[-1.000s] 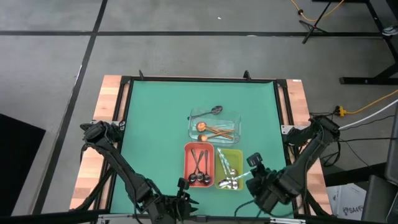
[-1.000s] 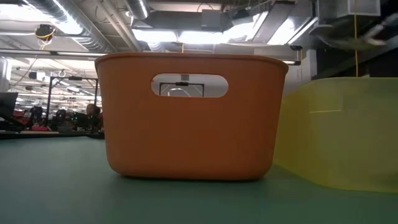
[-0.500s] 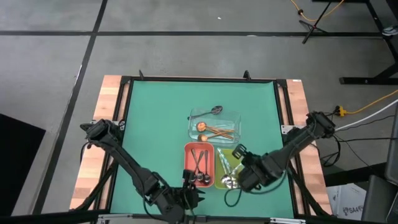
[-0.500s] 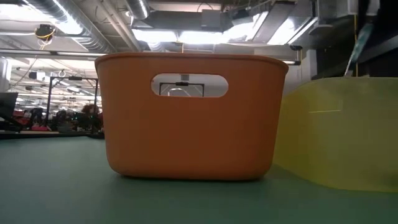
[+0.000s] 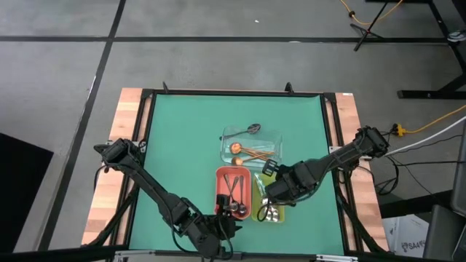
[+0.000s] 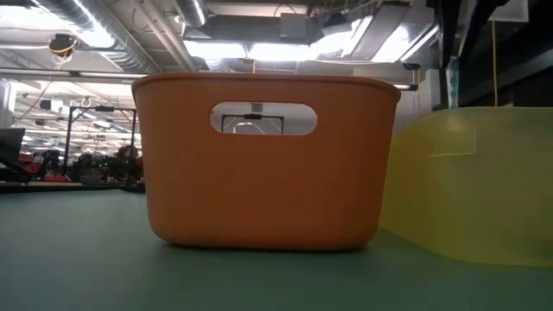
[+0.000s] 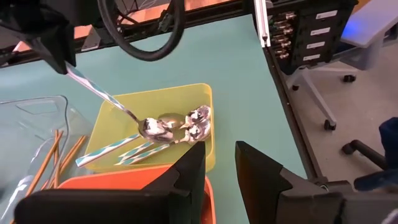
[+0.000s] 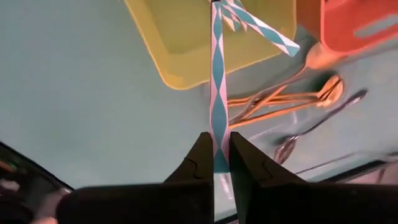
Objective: Sort silverware by color (type)
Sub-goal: Put the blue patterned spoon into the yellow bin
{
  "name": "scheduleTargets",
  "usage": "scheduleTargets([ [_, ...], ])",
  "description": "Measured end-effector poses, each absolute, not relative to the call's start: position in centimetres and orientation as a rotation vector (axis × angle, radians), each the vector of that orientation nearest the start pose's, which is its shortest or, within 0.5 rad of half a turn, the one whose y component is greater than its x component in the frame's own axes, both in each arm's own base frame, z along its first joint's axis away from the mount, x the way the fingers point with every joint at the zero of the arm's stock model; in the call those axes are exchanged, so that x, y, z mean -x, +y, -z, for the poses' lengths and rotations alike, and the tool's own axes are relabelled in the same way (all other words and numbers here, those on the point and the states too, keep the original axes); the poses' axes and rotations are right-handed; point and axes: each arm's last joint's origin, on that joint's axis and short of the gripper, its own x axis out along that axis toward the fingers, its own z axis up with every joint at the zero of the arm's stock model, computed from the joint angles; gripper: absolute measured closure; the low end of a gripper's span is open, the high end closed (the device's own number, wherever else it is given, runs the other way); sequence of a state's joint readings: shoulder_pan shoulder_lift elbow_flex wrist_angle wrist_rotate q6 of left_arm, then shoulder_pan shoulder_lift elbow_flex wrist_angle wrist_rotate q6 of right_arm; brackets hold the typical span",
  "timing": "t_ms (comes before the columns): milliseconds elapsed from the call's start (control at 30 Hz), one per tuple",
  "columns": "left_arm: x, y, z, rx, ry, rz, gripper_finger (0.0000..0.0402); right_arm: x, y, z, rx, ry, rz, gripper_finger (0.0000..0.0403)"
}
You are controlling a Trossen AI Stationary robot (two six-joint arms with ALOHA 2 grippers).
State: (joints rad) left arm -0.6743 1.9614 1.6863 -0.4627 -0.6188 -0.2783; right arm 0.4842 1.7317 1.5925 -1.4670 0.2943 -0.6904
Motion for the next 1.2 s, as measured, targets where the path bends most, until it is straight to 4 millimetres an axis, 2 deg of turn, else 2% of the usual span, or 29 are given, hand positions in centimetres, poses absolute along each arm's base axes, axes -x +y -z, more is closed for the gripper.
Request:
scheduleTargets([
  [267, -35.4, -26.2, -27.7, -0.174, 0.586, -0.029, 0.0319, -28.4, 13.8, -29.4, 1.437, 1.258, -0.996, 0.0391],
  [500, -35.4, -26.2, -27.7, -0.174, 0.586, -0.029, 0.0319, -29.3, 14.5, -29.4, 1.465, 1.094, -1.055, 0.0391],
  [800, -35.4, -26.2, -27.7, -0.174, 0.586, -0.030, 0.0319, -29.4, 14.5, -29.4, 1.529, 1.052, -1.113, 0.0391],
  [1200, -35.4, -26.2, -27.7, -0.173, 0.585, -0.030, 0.0319, -29.4, 14.5, -29.4, 1.534, 1.051, -1.105, 0.0391],
])
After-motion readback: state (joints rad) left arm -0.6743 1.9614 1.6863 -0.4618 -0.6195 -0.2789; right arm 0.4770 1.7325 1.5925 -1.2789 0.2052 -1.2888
